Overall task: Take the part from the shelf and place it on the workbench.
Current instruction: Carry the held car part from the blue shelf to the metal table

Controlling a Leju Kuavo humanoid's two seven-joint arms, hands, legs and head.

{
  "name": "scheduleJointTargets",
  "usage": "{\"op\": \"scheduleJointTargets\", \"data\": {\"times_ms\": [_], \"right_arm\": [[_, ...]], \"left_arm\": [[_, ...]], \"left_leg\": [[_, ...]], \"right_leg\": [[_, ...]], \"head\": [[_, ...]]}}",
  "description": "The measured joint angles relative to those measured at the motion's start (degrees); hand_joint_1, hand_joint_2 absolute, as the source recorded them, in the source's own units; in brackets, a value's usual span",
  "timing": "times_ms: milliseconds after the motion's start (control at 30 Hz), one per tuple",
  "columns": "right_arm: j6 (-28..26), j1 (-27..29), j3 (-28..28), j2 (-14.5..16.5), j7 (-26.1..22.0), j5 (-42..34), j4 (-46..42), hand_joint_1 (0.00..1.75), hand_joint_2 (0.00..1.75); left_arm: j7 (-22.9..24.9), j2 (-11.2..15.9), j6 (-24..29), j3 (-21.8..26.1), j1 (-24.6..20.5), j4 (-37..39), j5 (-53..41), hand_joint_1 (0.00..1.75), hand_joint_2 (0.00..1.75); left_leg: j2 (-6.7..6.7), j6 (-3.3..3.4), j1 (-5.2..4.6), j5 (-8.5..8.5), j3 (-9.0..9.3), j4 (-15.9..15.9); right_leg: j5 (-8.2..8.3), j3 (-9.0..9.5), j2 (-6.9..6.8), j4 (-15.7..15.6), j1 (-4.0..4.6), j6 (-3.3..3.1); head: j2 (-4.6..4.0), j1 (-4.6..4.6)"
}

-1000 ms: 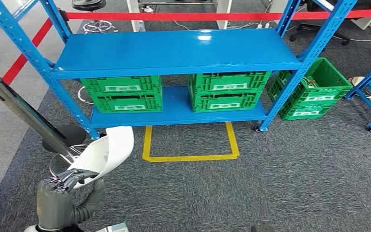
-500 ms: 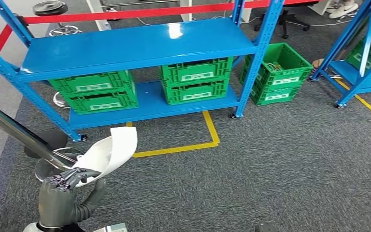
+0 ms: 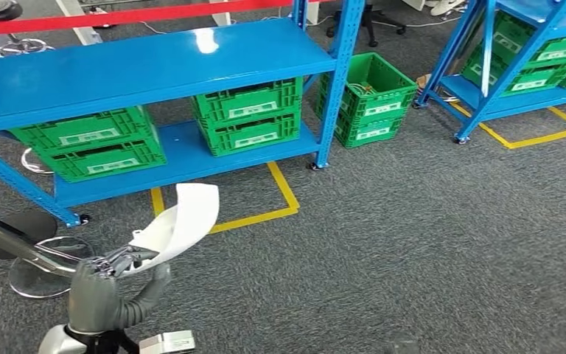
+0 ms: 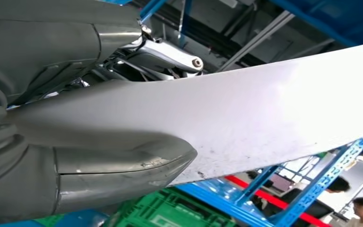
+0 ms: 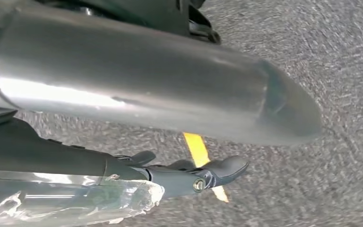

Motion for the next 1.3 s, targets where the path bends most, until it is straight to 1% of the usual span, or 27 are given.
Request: {"op": "scheduleJointTargets", "data": {"times_ms": [67, 100, 133, 167, 200, 267, 333, 400, 433, 500, 567, 600, 633, 667, 700, 733, 800, 867, 933, 1000, 1067, 1100, 1133, 1167, 1200, 1233, 1300], "right_arm": [[0.0, -0.1, -0.1, 0.0, 0.0, -0.1, 0.0, 0.0, 0.0], [0.0, 0.0, -0.1, 0.0, 0.0, -0.2, 0.0, 0.0, 0.0], [0.0, 0.0, -0.2, 0.0, -0.1, -0.3, 0.0, 0.0, 0.0], [0.0, 0.1, -0.4, -0.1, -0.1, -0.4, 0.0, 0.0, 0.0], [0.0, 0.2, -0.5, -0.1, -0.2, -0.5, 0.0, 0.0, 0.0], [-0.1, 0.1, -0.8, -0.1, -0.3, -0.7, 0.0, 0.0, 0.0], [-0.2, 0.0, -1.1, -0.1, -0.3, -0.9, -0.1, 0.0, 0.0], [-0.4, 0.1, -1.4, -0.1, -0.3, -1.0, -0.1, 0.0, 0.0], [-0.5, 0.2, -1.5, -0.1, -0.3, -1.0, -0.1, 0.0, 0.0], [-0.6, 0.1, -1.7, -0.1, -0.3, -1.1, -0.1, 0.0, 0.0], [-0.6, 0.0, -1.9, -0.1, -0.3, -1.2, -0.1, 0.0, 0.0], [-0.6, 0.0, -1.9, -0.1, -0.3, -1.2, -0.1, 0.0, 0.0], [-0.6, 0.1, -2.0, -0.1, -0.3, -1.2, -0.1, 0.0, 0.0], [-0.6, 0.2, -2.0, -0.1, -0.3, -1.2, -0.1, 0.0, 0.0], [-0.7, 0.2, -2.1, -0.1, -0.3, -1.2, -0.1, 0.0, 0.0], [-0.7, 0.2, -2.2, -0.1, -0.3, -1.2, -0.1, 0.0, 0.0], [-0.8, 0.2, -2.4, 0.0, -0.2, -1.3, -0.1, 0.0, 0.0], [-0.8, 0.1, -2.5, 0.0, -0.2, -1.4, -0.1, 0.0, 0.0], [-0.9, 0.3, -2.7, -0.1, -0.2, -1.6, -0.1, 0.0, 0.0], [-1.0, 0.5, -2.9, -0.1, -0.1, -1.9, -0.1, 0.0, 0.0], [-1.0, 0.4, -3.0, -0.1, -0.1, -2.1, -0.1, 0.0, 0.0], [-1.0, 0.4, -3.1, -0.1, -0.1, -2.2, -0.1, 0.0, 0.0], [-1.0, 0.4, -3.2, -0.1, 0.0, -2.2, -0.1, 0.0, 0.0], [-1.0, 0.4, -3.4, -0.2, 0.0, -2.3, -0.1, 0.0, 0.0], [-1.0, 0.5, -3.5, -0.2, 0.0, -2.3, -0.1, 0.0, 0.0], [-1.0, 0.6, -3.6, -0.2, 0.0, -2.3, -0.1, 0.0, 0.0], [-1.0, 0.5, -3.8, -0.2, 0.0, -2.3, -0.2, 0.0, 0.0]], "left_arm": [[-0.1, -0.2, -0.6, 0.0, -0.2, 0.4, 0.3, 1.75, 1.75], [-0.1, -0.4, -0.9, 0.0, -0.3, 0.7, 0.5, 1.75, 1.75], [-0.2, -0.5, -1.1, 0.0, -0.6, 1.0, 0.6, 1.75, 1.75], [-0.2, -0.7, -1.4, 0.0, -0.8, 1.2, 0.7, 1.75, 1.75], [-0.2, -0.9, -1.6, 0.0, -1.1, 1.4, 0.7, 1.75, 1.75], [-0.2, -1.3, -1.9, 0.0, -1.6, 1.8, 0.7, 1.75, 1.75], [-0.3, -1.7, -2.2, 0.0, -2.1, 2.0, 0.7, 1.75, 1.75], [-0.3, -1.9, -2.4, 0.0, -2.5, 2.3, 0.6, 1.75, 1.75], [-0.3, -2.0, -2.5, 0.0, -2.7, 2.5, 0.6, 1.75, 1.75], [-0.3, -2.2, -2.5, 0.0, -3.1, 2.7, 0.5, 1.75, 1.75], [-0.4, -2.2, -2.5, -0.1, -3.2, 3.0, 0.5, 1.75, 1.75], [-0.4, -2.2, -2.5, -0.1, -3.2, 3.2, 0.5, 1.75, 1.75], [-0.4, -2.2, -2.5, -0.1, -3.2, 3.4, 0.5, 1.75, 1.75], [-0.4, -2.3, -2.5, -0.1, -3.2, 3.6, 0.5, 1.75, 1.75], [-0.4, -2.3, -2.5, -0.1, -3.3, 3.7, 0.5, 1.75, 1.75], [-0.4, -2.3, -2.6, -0.1, -3.3, 3.8, 0.5, 1.75, 1.75], [-0.4, -2.5, -2.7, -0.1, -3.6, 3.9, 0.5, 1.75, 1.75], [-0.5, -2.6, -3.0, -0.1, -3.9, 4.0, 0.3, 1.75, 1.75], [-0.6, -2.9, -3.3, -0.2, -4.3, 4.3, 0.1, 1.75, 1.75], [-0.7, -3.4, -3.5, -0.3, -4.7, 4.6, -0.1, 1.75, 1.75], [-0.7, -3.8, -3.8, -0.4, -5.0, 4.9, -0.2, 1.75, 1.75], [-0.7, -3.9, -3.9, -0.4, -5.1, 5.1, -0.3, 1.75, 1.75], [-0.7, -4.0, -4.0, -0.5, -5.2, 5.3, -0.4, 1.75, 1.75], [-0.7, -4.1, -4.0, -0.5, -5.3, 5.5, -0.4, 1.75, 1.75], [-0.7, -4.2, -4.1, -0.5, -5.5, 5.6, -0.5, 1.75, 1.75], [-0.7, -4.3, -4.1, -0.5, -5.7, 5.7, -0.5, 1.75, 1.75], [-0.7, -4.5, -4.1, -0.5, -6.0, 5.8, -0.5, 1.75, 1.75]], "left_leg": [[1.41, 0.05, -0.05, 0.01, -0.21, 0.1], [2.14, 0.03, -0.06, -0.03, -0.26, 0.2], [2.83, -0.04, -0.07, -0.07, -0.27, 0.3], [3.45, -0.14, -0.06, -0.14, -0.24, 0.3], [4.01, -0.29, -0.04, -0.24, -0.16, 0.4], [4.98, -0.8, -0.18, -0.45, -0.06, 0.7], [5.73, -1.36, -0.42, -0.49, -0.12, 1.0], [6.48, -1.76, -0.43, -0.42, -0.16, 1.1], [6.31, -2.02, -0.33, -0.81, -0.24, 1.3], [4.28, -2.48, -0.1, -3.42, -1.47, 4.3], [1.78, -2.64, 0.03, -7.63, -4.62, 11.7], [1.28, -2.59, 0.03, -9.11, -6.3, 15.5], [1.05, -2.47, 0.02, -9.57, -7.3, 17.9], [0.91, -2.27, 0.0, -8.83, -7.31, 18.0], [0.66, -2.0, 0.0, -7.06, -6.25, 16.0], [-0.09, -1.65, -0.01, -4.77, -4.45, 12.3], [-2.55, -1.02, 0.06, -1.81, -1.18, 5.5], [-3.65, -0.78, 0.03, -1.63, -0.21, 2.9], [-2.48, -0.64, 0.14, -1.55, -0.28, 2.2], [-1.01, -0.32, 0.35, -1.08, -0.33, 1.6], [0.7, -0.14, 0.19, -0.92, -0.44, 1.5], [1.64, -0.13, 0.07, -0.91, -0.52, 1.5], [2.51, -0.13, -0.01, -0.92, -0.56, 1.6], [3.32, -0.13, -0.05, -0.92, -0.59, 1.6], [4.02, -0.15, -0.07, -0.93, -0.57, 1.6], [4.64, -0.19, -0.09, -0.96, -0.5, 1.6], [5.68, -0.44, -0.31, -1.06, -0.37, 1.6]], "right_leg": [[-3.23, -3.72, -1.51, 7.7, -0.34, 0.79], [-3.81, -4.98, -1.67, 10.4, -0.51, 1.08], [-3.26, -5.21, -1.82, 10.9, -0.66, 1.31], [-1.64, -4.2, -2.11, 8.9, -0.79, 1.47], [0.56, -2.21, -2.75, 5.0, -0.9, 1.58], [3.09, 1.68, -4.88, -2.5, -0.69, 1.25], [3.27, 2.82, -5.62, -4.9, -0.35, 0.42], [3.63, 2.47, -4.56, -4.7, -0.3, -0.35], [3.86, 2.36, -4.04, -4.8, -0.36, -0.77], [4.39, 2.13, -2.89, -5.1, -0.54, -1.65], [4.75, 1.75, -1.64, -5.1, -0.53, -2.2], [4.87, 1.54, -0.96, -5.0, -0.44, -2.33], [4.96, 1.38, -0.25, -5.0, -0.32, -2.39], [5.03, 1.26, 0.51, -4.9, -0.21, -2.41], [5.08, 1.2, 1.3, -4.7, -0.12, -2.39], [5.11, 1.18, 2.05, -4.6, -0.07, -2.35], [5.23, 0.87, 3.46, -4.2, 0.05, -2.01], [5.57, 0.01, 4.64, -4.0, -0.07, -1.3], [5.86, -0.9, 5.17, -3.8, -0.18, -0.54], [4.24, -2.45, 2.62, -1.5, -0.01, 0.13], [0.48, -5.68, -0.77, 5.4, -0.11, 0.74], [-1.16, -7.38, -1.46, 9.3, -0.25, 1.0], [-1.97, -8.42, -1.74, 11.8, -0.37, 1.18], [-1.75, -8.42, -1.92, 12.4, -0.44, 1.3], [-0.48, -7.09, -2.19, 10.4, -0.48, 1.34], [1.38, -4.67, -2.84, 6.4, -0.48, 1.29], [3.69, 0.07, -5.21, -1.7, -0.15, 0.77]], "head": [[0.0, 0.31], [0.0, 0.3], [0.0, 0.32], [0.0, 0.32], [0.0, 0.33], [0.0, 0.32], [0.0, 0.28], [0.0, 0.27], [0.0, 0.26], [0.0, 0.15], [0.0, 0.02], [0.0, 0.0], [0.0, -0.01], [0.0, 0.0], [0.0, 0.0], [0.0, 0.0], [0.0, 0.01], [0.0, -0.01], [0.0, -0.05], [0.0, 0.48], [0.0, 1.03], [0.0, 1.07], [0.0, 1.06], [0.0, 1.07], [0.0, 1.08], [0.0, 1.09], [0.0, 1.05]]}}
